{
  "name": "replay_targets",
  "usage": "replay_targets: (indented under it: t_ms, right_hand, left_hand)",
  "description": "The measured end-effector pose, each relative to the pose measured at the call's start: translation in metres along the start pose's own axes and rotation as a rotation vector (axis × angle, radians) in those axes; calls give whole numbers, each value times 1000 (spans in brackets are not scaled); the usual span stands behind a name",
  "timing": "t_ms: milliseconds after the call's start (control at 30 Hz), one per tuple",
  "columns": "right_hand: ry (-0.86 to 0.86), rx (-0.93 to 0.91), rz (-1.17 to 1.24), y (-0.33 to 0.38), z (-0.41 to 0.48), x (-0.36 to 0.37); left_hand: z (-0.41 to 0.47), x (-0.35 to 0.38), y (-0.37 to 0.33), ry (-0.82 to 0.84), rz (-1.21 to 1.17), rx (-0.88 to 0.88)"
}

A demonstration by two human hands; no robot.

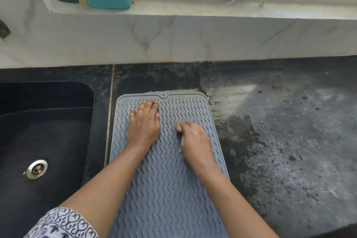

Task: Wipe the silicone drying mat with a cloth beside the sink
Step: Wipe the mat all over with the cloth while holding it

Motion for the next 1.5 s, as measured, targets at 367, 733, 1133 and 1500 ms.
replay_targets:
  t_ms: [367, 733, 1133, 1500]
  right_hand:
    - [-45, 49, -119, -6, 28, 25]
    - [-12, 102, -25, 11, 19, -4]
    - [3, 98, -194, 16, -72, 22]
    - [-135, 153, 58, 15, 51, -11]
  left_hand:
    - [1, 1, 1, 14, 27, 19]
    - [1, 0, 0, 33, 42, 27]
    - [-1, 0, 0, 55, 33, 23]
    - [-1, 0, 0, 56, 35, 23]
Point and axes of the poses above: each hand's wrist, its own z-axis towards the middle knuckle, its own x-axis out of the palm, y = z × x, the point moved 1 cm from there along z, towards the middle knuckle, and after that the axes turned 6 degrees about y, right-handed, at the moved point
